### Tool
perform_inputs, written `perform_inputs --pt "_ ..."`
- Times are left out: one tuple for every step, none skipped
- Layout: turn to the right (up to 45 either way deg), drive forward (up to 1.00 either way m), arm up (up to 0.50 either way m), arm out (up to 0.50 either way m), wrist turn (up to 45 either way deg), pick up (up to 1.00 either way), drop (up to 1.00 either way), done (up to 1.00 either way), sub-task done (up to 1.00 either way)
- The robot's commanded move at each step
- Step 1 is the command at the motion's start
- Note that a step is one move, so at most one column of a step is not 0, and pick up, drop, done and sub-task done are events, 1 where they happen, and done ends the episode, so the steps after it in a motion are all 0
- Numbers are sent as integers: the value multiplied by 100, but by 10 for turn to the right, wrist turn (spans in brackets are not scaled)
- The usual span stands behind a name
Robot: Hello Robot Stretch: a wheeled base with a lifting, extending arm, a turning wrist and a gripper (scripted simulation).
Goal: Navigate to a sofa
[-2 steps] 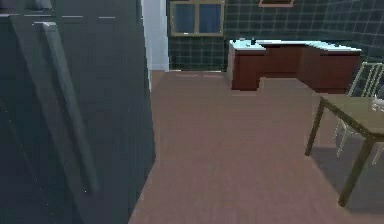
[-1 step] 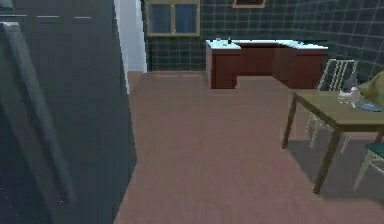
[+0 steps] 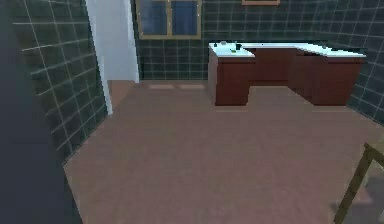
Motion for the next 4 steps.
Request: perform_inputs --pt "210 0 0 0 0 0 0 0 0" --pt "0 5 0 0 0 0 0 0 0" --pt "-180 0 0 0 0 0 0 0 0" --pt "0 100 0 0 0 0 0 0 0"
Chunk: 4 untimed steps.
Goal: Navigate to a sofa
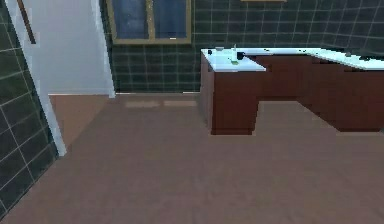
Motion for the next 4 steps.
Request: perform_inputs --pt "-300 0 0 0 0 0 0 0 0" --pt "0 5 0 0 0 0 0 0 0" --pt "120 0 0 0 0 0 0 0 0" --pt "0 100 0 0 0 0 0 0 0"
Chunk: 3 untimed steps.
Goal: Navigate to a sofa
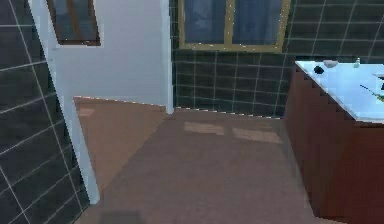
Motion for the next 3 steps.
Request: perform_inputs --pt "0 100 0 0 0 0 0 0 0" --pt "0 35 0 0 0 0 0 0 0" --pt "-450 0 0 0 0 0 0 0 0"
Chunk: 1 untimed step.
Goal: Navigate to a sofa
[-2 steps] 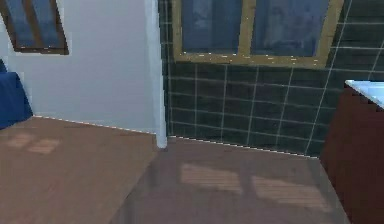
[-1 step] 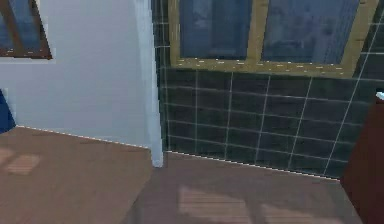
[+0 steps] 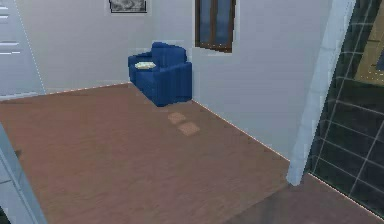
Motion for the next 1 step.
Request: perform_inputs --pt "-90 0 0 0 0 0 0 0 0"
